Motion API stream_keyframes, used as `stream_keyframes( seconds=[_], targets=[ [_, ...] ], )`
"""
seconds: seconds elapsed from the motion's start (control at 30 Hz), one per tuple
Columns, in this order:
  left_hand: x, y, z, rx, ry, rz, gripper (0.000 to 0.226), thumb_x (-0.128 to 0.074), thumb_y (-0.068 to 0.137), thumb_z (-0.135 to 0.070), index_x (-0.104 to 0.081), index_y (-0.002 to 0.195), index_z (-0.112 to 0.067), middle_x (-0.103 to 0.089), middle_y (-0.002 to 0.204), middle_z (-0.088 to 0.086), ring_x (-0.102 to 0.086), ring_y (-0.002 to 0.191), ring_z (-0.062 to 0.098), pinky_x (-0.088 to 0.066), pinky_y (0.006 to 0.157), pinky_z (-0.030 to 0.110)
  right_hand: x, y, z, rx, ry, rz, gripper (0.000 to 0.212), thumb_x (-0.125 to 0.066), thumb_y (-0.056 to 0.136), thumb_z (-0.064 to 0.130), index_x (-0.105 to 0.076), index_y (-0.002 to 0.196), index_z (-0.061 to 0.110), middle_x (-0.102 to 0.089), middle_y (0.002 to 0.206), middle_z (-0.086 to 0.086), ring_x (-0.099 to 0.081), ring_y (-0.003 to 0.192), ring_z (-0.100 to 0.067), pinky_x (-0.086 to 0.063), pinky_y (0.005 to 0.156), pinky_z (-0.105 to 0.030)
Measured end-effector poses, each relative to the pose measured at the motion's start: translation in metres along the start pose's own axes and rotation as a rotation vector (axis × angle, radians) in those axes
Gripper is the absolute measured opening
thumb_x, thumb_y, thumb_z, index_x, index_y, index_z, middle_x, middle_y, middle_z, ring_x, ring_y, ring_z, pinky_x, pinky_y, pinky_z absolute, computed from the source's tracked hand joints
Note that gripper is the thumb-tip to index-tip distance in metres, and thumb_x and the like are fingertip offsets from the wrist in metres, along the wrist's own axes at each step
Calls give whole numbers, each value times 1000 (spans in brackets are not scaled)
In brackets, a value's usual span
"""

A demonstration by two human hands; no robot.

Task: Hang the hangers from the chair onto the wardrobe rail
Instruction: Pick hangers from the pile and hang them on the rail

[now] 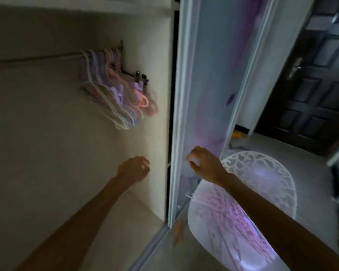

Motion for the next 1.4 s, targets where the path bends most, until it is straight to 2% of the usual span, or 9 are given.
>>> stream_keyframes(
  seconds=[0.13, 0.3, 0.43, 0.73, 0.9, 1.07, 1.2, 1.33, 1.4],
  targets=[
    [-84, -12, -44, -59, -46, 249, 26, -55, 86, -28, -63, 111, -24, -64, 117, -4, -60, 109, 18, -46, 97, 29, 2, -89, -99, -269, -16, 101, 22, -53, 89, 14, -66, 106, 16, -58, 115, -7, -52, 114, -22, -37, 92, -26],
    [-171, -13, -102, -68, -98, 394, 25, -56, 88, -25, -66, 110, -21, -64, 120, 0, -59, 112, 19, -43, 96, 25, 1, -174, -203, -499, -41, 296, 26, -49, 93, 20, -62, 116, 23, -56, 120, -3, -52, 115, -18, -36, 89, -23],
    [-234, -7, -130, 24, -162, 437, 29, -59, 84, -24, -68, 110, -15, -64, 122, 6, -60, 113, 25, -45, 100, 32, -10, -204, -256, -545, -23, 421, 27, -49, 92, 16, -64, 114, 20, -60, 119, -5, -53, 115, -19, -39, 90, -25],
    [-395, 44, -131, 277, -245, 499, 31, -48, 92, -4, -62, 120, -3, -58, 128, 13, -54, 120, 28, -43, 96, 30, -112, -248, -368, -688, 95, 613, 26, -47, 91, 20, -64, 110, 25, -60, 122, 0, -57, 111, -19, -43, 90, -28],
    [-466, 92, -112, 291, -277, 504, 29, -51, 90, -1, -62, 118, 2, -57, 129, 16, -57, 115, 33, -45, 95, 36, -166, -235, -416, -754, 74, 561, 33, -47, 94, 25, -51, 127, 23, -54, 131, -1, -50, 121, -19, -42, 96, -30],
    [-549, 135, -87, 303, -284, 546, 27, -54, 89, 1, -63, 115, 3, -58, 127, 22, -57, 111, 45, -45, 92, 48, -238, -219, -462, -780, -23, 570, 80, -64, 82, 39, -21, 146, 15, -32, 147, -11, -33, 134, -29, -34, 106, -39],
    [-601, 128, -78, 369, -256, 636, 44, -56, 87, -2, -52, 130, -4, -51, 137, 12, -51, 124, 29, -41, 100, 33, -281, -228, -475, -781, -201, 679, 104, -67, 81, 35, 7, 148, 10, -3, 156, -13, -9, 144, -30, -18, 115, -45],
    [-625, 124, -61, 241, 6, 505, 74, -66, 80, -9, -31, 145, -9, -30, 151, 15, -30, 139, 31, -27, 112, 39, -316, -239, -486, -813, -171, 617, 102, -65, 82, 20, 12, 147, 6, -8, 155, -15, -25, 139, -31, -32, 107, -43],
    [-624, 121, -49, 310, -19, 400, 73, -68, 80, -8, -32, 143, -7, -34, 148, 18, -36, 134, 35, -32, 110, 43, -321, -241, -489, -807, -109, 518, 97, -65, 81, 13, 4, 148, 7, -22, 150, -15, -39, 127, -32, -43, 95, -41]
  ],
)
Point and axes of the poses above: each hand's wrist, its own y-axis towards the middle knuckle, its own x-axis out of the back of the hand, z = x × y, the point moved 6 cm from there along y, towards the middle knuckle
